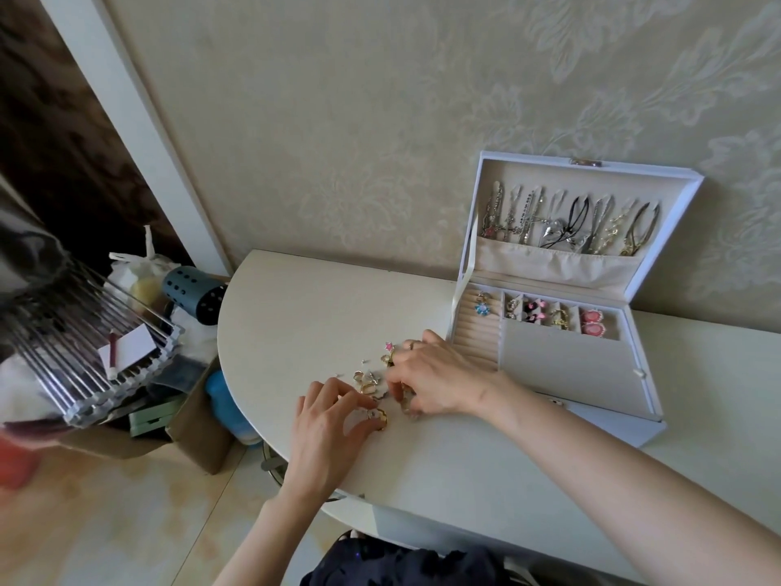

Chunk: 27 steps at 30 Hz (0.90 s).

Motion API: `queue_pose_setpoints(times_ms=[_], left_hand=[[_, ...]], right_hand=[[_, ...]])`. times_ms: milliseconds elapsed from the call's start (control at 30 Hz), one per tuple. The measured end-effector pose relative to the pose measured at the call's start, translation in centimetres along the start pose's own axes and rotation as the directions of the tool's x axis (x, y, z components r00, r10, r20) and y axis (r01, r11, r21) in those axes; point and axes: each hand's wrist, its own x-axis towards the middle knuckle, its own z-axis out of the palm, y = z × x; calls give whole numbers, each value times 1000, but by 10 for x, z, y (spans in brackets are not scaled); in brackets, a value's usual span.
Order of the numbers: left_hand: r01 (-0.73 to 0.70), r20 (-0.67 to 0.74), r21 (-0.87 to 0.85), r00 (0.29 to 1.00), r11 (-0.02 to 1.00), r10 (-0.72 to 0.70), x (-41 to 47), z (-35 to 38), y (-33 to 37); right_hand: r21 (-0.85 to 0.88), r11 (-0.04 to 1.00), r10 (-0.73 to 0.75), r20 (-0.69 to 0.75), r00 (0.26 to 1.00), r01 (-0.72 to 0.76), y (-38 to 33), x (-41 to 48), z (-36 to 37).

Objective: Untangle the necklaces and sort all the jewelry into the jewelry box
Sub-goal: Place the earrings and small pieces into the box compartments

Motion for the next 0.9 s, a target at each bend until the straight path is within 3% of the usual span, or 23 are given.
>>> queue_pose_setpoints(times_ms=[100,167,300,433,900], left_hand=[[34,-17,-40,999,999,-35,0,-3,0],[74,-38,-79,996,994,-77,1,-8,0],[158,-69,-66,984,985,-163,6,-9,-2],[227,-33,-6,973,974,-227,16,-6,-2],[308,105,105,942,946,-318,39,-1,8]], right_hand=[[39,999,17,-41,999,-16,2,1,2],[153,987,65,-90,994,-51,6,1,-2],[432,893,210,-150,966,-127,14,-3,-16],[567,814,309,-234,922,-129,23,-7,-21],[559,819,311,-250,917,-126,36,-11,-16]])
